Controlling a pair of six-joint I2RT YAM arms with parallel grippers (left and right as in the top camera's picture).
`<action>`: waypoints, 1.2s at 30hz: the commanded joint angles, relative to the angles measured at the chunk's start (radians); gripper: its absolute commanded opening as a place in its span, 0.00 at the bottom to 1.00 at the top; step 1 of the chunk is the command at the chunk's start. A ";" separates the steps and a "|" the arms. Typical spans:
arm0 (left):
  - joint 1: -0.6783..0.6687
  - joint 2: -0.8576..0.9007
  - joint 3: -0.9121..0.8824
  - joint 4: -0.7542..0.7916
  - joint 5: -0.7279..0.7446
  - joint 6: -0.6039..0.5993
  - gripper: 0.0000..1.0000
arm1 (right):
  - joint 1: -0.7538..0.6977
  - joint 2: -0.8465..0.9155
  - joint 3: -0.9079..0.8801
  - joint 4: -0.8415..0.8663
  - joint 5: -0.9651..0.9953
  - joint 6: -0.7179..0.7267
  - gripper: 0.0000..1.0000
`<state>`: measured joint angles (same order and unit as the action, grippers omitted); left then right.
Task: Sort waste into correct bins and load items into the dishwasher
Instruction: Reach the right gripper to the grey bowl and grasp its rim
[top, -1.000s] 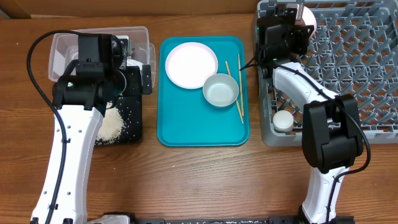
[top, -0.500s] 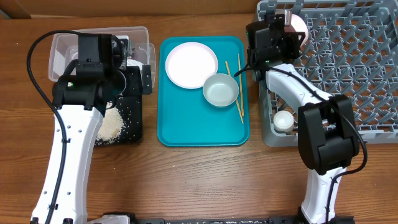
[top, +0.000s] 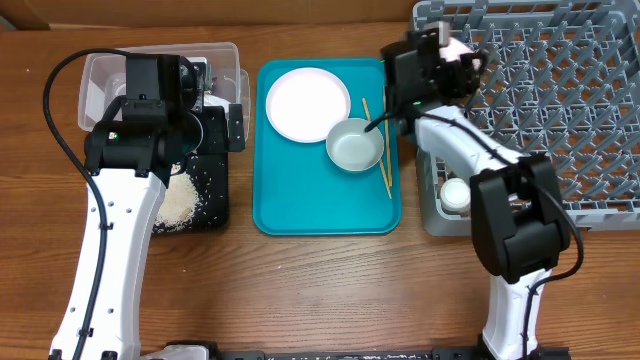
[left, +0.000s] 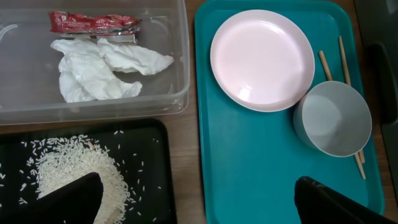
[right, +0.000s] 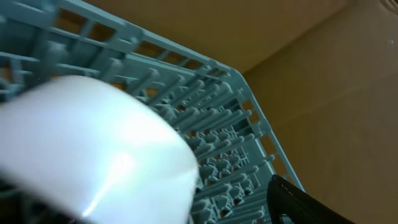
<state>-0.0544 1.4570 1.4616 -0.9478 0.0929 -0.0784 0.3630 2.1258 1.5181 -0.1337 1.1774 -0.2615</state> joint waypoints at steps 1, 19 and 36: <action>0.002 -0.006 0.020 0.003 0.004 -0.014 1.00 | 0.068 0.011 0.005 -0.008 -0.005 0.017 0.77; 0.002 -0.006 0.021 0.003 0.004 -0.014 1.00 | 0.152 -0.209 0.058 -0.561 -1.028 0.542 0.99; 0.002 -0.006 0.021 0.003 0.004 -0.014 1.00 | 0.126 -0.184 0.053 -0.761 -1.188 0.932 1.00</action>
<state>-0.0544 1.4570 1.4616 -0.9474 0.0929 -0.0784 0.5125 1.9396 1.5627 -0.8551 -0.1070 0.4522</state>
